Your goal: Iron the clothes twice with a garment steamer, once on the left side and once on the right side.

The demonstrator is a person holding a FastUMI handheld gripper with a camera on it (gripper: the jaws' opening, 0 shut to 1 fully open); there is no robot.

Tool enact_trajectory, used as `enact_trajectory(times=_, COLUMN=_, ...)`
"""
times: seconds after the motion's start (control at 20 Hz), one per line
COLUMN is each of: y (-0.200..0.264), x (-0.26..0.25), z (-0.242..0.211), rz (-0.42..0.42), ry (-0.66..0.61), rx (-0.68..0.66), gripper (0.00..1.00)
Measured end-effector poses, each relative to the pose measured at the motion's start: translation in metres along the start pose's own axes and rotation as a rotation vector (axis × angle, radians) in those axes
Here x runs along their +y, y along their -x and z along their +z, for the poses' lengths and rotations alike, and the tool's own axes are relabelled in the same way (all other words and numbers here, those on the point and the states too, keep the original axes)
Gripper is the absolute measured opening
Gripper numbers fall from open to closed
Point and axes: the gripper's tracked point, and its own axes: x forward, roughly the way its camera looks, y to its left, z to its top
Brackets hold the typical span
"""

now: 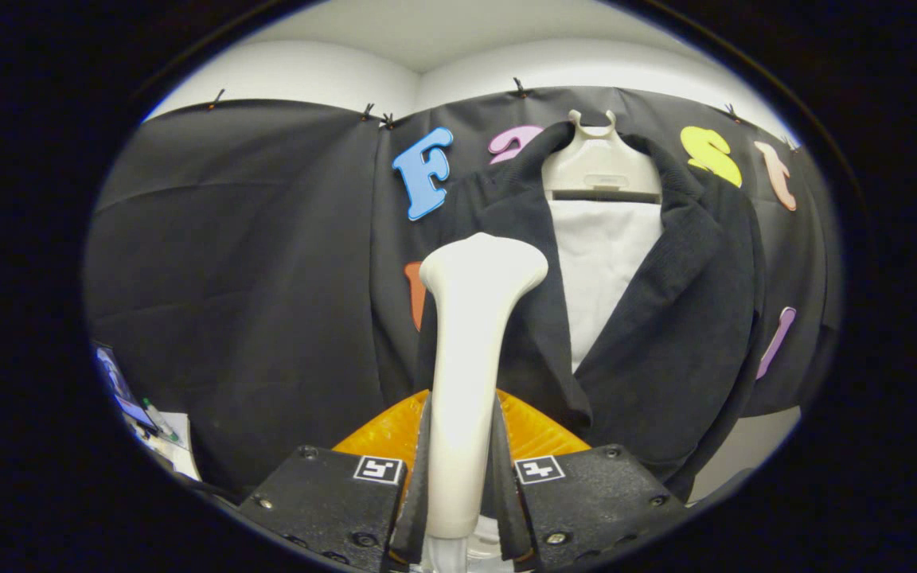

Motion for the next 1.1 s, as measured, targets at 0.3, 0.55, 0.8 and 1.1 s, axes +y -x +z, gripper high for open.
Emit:
enact_trajectory(times=0.3, y=0.003, x=-0.006, z=-0.037, rz=0.002, ry=-0.015, rx=0.074, gripper=0.38)
enact_trajectory(times=0.55, y=0.004, x=-0.012, z=-0.056, rz=0.002, ry=-0.024, rx=0.116, gripper=0.38)
enact_trajectory(times=0.8, y=0.006, x=-0.014, z=-0.076, rz=-0.002, ry=-0.02, rx=0.151, gripper=0.38)
enact_trajectory(times=1.1, y=0.006, x=-0.011, z=-0.11, rz=0.003, ry=-0.017, rx=0.214, gripper=0.38)
